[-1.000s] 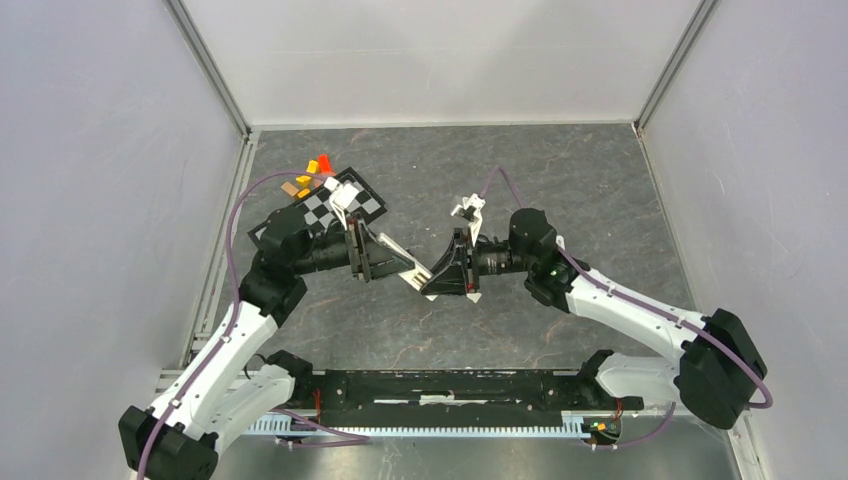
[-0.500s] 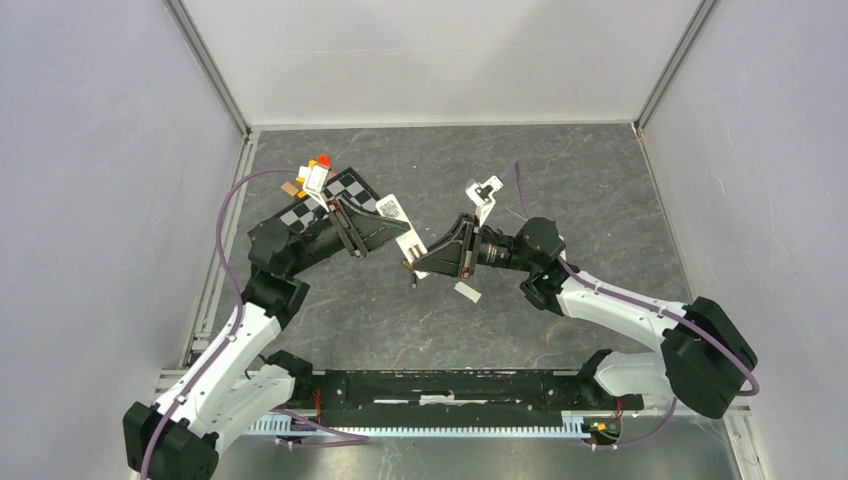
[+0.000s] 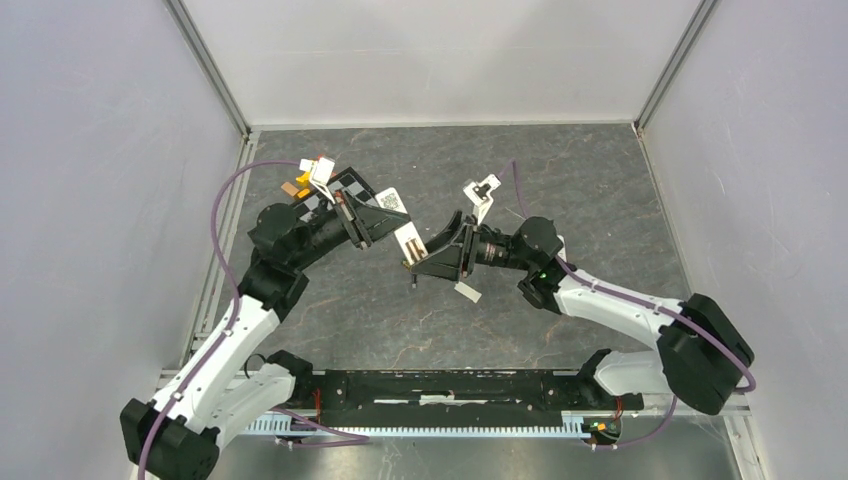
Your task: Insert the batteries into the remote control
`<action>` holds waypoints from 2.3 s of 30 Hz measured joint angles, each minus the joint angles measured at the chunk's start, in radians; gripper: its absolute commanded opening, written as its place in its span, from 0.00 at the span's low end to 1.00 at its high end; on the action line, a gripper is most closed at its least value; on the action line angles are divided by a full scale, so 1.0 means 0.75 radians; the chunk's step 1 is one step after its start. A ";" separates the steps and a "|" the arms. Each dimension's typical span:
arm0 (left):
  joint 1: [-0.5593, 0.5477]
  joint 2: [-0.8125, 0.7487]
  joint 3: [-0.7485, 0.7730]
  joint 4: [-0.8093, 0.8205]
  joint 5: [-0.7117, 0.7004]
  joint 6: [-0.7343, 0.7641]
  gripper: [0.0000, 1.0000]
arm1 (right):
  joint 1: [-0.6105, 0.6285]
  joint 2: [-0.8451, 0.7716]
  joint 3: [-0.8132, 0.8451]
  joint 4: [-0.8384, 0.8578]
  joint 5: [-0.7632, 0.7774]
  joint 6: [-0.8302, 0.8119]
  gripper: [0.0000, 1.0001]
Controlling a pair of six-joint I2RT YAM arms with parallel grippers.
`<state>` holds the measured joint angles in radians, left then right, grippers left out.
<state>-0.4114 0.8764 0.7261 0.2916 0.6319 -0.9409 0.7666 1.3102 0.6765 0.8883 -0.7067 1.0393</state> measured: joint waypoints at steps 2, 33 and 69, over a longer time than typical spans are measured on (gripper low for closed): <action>-0.002 -0.021 0.049 -0.152 -0.087 0.103 0.02 | 0.005 -0.044 -0.014 -0.072 0.035 -0.066 0.82; -0.001 -0.009 0.330 -1.137 -0.987 0.545 0.02 | 0.255 0.745 0.704 -1.308 1.376 -1.169 0.36; -0.001 -0.050 0.200 -1.104 -1.248 0.543 0.02 | 0.112 0.978 0.861 -1.320 1.104 -1.353 0.35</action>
<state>-0.4118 0.8391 0.8761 -0.5365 -0.3038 -0.5335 0.8509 2.0434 1.3224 -0.1020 0.1215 0.0246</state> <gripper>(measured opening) 0.301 0.341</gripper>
